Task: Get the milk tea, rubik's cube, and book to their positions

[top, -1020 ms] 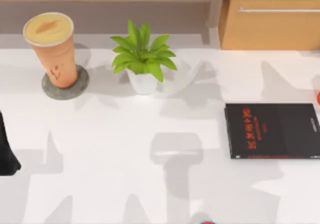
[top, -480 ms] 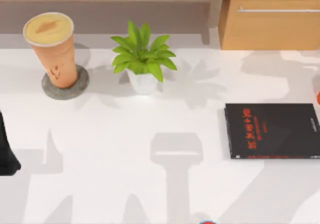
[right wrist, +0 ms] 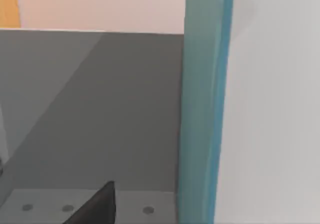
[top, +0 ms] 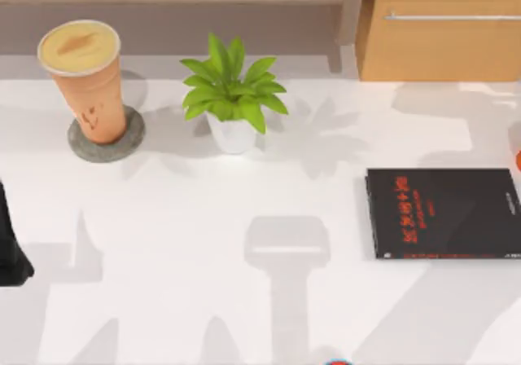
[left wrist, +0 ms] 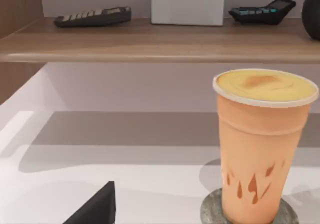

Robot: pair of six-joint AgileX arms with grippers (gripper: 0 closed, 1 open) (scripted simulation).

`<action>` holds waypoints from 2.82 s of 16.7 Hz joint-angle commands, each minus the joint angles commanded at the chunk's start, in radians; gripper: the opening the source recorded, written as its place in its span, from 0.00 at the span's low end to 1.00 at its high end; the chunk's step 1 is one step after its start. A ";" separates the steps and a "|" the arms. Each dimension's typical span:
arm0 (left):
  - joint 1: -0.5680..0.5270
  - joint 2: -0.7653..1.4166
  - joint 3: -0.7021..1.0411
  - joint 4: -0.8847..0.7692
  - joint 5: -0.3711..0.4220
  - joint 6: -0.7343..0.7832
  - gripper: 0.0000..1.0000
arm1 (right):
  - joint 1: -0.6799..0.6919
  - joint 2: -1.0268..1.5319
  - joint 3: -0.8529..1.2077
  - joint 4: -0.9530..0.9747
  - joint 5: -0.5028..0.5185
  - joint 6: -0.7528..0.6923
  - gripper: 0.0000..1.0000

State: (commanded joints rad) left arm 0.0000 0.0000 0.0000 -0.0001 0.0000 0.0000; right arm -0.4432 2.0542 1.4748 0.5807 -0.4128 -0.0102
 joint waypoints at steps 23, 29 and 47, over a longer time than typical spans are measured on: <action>0.000 0.000 0.000 0.000 0.000 0.000 1.00 | 0.015 0.064 0.097 -0.034 0.016 0.000 0.00; 0.000 0.000 0.000 0.000 0.000 0.000 1.00 | 0.015 0.064 0.097 -0.034 0.016 0.000 0.00; 0.000 0.000 0.000 0.000 0.000 0.000 1.00 | 0.120 -0.254 0.048 -0.010 0.202 0.228 0.00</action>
State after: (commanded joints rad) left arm 0.0000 0.0000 0.0000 -0.0001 0.0000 0.0000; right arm -0.3235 1.8004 1.5232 0.5710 -0.2113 0.2174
